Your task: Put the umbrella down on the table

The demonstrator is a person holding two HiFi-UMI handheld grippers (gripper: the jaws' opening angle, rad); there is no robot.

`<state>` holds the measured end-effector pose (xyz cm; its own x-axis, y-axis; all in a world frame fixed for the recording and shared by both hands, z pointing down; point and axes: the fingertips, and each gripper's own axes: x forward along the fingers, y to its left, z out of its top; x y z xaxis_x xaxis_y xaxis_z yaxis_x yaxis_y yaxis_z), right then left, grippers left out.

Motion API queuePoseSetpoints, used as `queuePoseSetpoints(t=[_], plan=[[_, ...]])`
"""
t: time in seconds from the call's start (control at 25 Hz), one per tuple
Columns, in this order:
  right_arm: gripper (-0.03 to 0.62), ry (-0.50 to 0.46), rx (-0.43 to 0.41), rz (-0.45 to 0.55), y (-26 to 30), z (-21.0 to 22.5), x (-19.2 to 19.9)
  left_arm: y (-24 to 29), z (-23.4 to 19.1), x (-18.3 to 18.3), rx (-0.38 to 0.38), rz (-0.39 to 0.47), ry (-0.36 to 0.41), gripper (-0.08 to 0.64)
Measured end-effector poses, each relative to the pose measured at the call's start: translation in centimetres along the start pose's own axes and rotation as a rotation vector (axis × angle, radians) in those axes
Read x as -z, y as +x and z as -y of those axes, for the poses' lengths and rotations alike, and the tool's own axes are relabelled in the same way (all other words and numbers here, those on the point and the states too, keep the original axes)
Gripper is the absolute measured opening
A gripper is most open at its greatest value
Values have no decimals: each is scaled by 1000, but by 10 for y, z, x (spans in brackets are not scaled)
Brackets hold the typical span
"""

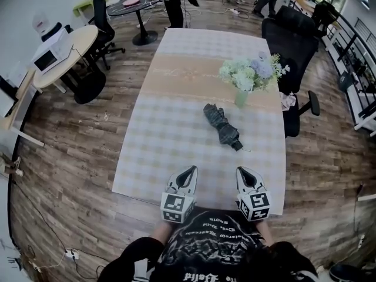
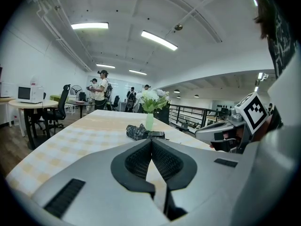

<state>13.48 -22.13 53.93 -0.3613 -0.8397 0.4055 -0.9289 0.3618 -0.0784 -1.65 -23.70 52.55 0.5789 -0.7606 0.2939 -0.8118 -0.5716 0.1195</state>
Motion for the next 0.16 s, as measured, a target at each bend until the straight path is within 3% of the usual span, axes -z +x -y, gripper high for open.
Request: queuePoseSetpoints(t=[0.16], plan=[[8, -7, 7, -6, 0, -1, 2, 0, -1, 0, 4, 2, 0, 20]])
